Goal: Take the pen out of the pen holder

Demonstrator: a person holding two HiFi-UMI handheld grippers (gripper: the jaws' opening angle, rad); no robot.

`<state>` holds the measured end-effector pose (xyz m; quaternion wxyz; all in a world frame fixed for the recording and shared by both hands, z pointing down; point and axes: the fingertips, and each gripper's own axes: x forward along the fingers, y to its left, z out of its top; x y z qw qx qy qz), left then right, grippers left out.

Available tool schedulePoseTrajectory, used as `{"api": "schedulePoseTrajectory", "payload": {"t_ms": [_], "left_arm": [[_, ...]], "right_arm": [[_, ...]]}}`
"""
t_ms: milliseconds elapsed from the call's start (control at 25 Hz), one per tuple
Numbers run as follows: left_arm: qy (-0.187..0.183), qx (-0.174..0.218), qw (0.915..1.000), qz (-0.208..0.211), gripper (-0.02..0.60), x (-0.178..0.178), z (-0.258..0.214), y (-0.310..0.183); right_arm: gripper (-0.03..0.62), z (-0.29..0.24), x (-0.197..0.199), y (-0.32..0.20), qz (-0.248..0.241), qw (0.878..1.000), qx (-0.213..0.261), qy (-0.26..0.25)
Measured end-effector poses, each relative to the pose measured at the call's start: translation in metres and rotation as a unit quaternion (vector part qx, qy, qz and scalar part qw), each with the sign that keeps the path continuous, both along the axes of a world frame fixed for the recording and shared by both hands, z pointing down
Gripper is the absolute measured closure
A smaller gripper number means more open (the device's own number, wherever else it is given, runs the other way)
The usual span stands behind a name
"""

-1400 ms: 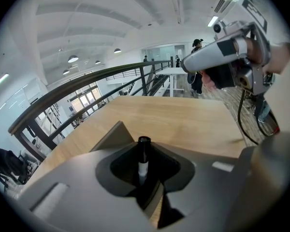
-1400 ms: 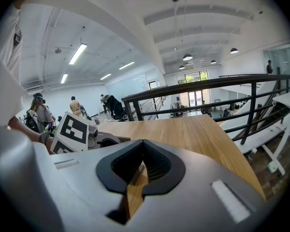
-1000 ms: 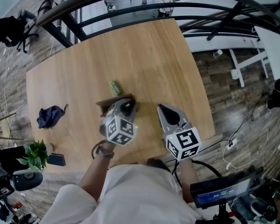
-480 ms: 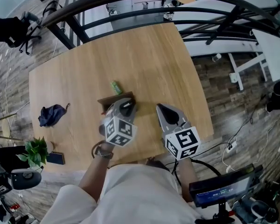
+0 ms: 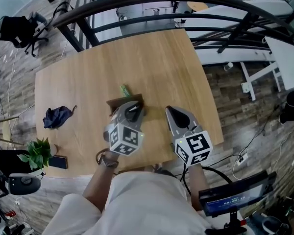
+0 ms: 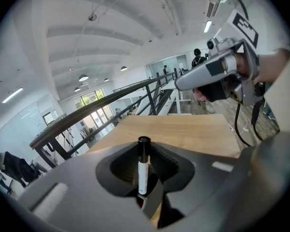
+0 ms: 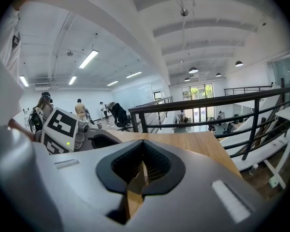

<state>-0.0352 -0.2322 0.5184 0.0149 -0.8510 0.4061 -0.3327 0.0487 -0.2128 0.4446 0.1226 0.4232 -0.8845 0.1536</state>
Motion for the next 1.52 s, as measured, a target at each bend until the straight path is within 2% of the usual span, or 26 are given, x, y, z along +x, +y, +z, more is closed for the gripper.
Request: {"api": "schedulePoseTrajectory", "payload": {"t_ms": [600, 1040, 1520], "left_arm": [[0.035, 0.061, 0.9966, -0.043, 0.511, -0.018, -0.053, 0.024], [0.071, 0.096, 0.9887, -0.091, 0.511, -0.038, -0.086, 0.041], [0.120, 0.138, 0.9756, -0.121, 0.511, -0.056, -0.134, 0.063]], "right_arm": [[0.592, -0.037, -0.012, 0.013, -0.033, 0.998, 0.051, 0.004], [0.592, -0.064, -0.024, 0.021, -0.068, 0.994, 0.088, 0.006], [0.592, -0.096, -0.045, 0.033, -0.108, 0.986, 0.129, -0.001]]}}
